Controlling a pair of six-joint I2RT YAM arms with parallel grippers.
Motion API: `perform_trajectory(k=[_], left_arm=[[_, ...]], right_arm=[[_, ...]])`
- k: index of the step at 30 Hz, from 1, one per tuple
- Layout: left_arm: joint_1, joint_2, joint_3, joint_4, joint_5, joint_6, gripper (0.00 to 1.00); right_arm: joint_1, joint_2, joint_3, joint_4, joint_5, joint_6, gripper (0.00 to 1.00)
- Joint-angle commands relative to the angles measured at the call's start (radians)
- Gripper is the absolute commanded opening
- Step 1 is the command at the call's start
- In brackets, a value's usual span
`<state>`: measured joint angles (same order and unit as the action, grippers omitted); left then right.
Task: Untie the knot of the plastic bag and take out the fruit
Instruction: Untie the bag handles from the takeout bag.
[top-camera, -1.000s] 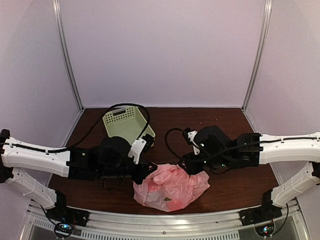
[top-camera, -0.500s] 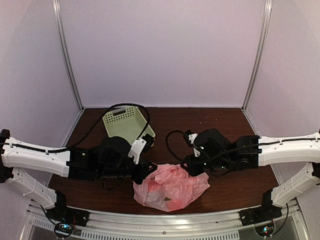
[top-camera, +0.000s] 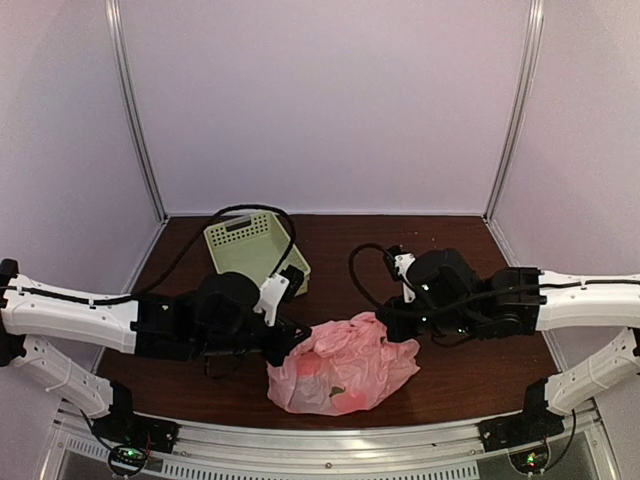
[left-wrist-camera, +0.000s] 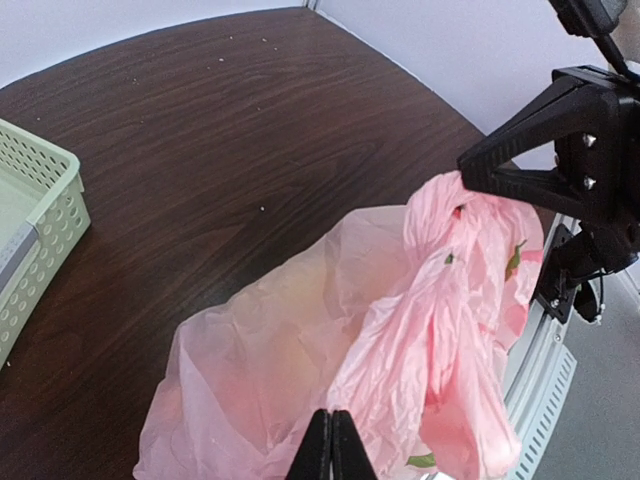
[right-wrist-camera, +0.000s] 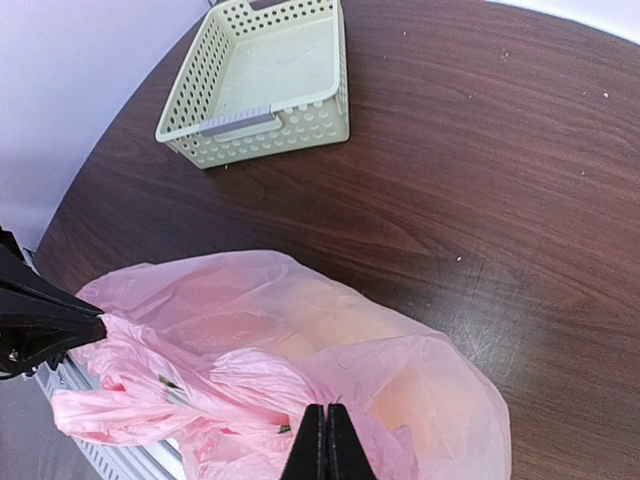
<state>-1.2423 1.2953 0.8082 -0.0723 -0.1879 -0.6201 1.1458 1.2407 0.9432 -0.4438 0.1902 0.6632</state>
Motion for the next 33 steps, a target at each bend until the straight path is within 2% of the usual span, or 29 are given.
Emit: perform_trajectory(k=[1,12,21,22,26,28,31,33], left_arm=[[0.016,-0.052,-0.002,-0.028,-0.054,-0.033,0.00],[0.022,-0.088,-0.089,-0.039,-0.043,-0.093,0.00],[0.023,-0.125,-0.074,-0.043,-0.004,-0.078,0.00],[0.024,-0.130,-0.058,-0.045,0.006,-0.070,0.03],[0.027,-0.126,0.041,-0.066,0.049,-0.032,0.34],[0.034,-0.110,0.099,-0.080,0.080,-0.012,0.46],[0.046,-0.059,0.177,-0.120,0.122,0.020,0.55],[0.052,-0.016,0.217,-0.143,0.137,0.038,0.58]], right_arm=[[-0.025,-0.088,-0.023,-0.056,0.133,0.032,0.00],[-0.043,-0.175,-0.183,-0.009,0.109,0.128,0.00],[-0.043,-0.190,-0.203,0.013,0.093,0.139,0.00],[-0.042,-0.190,-0.199,0.014,0.092,0.137,0.00],[-0.043,-0.188,-0.193,0.018,0.088,0.131,0.00],[-0.043,-0.186,-0.195,0.022,0.085,0.130,0.00],[-0.042,-0.180,-0.193,0.026,0.081,0.127,0.00],[-0.043,-0.177,-0.193,0.031,0.078,0.127,0.00]])
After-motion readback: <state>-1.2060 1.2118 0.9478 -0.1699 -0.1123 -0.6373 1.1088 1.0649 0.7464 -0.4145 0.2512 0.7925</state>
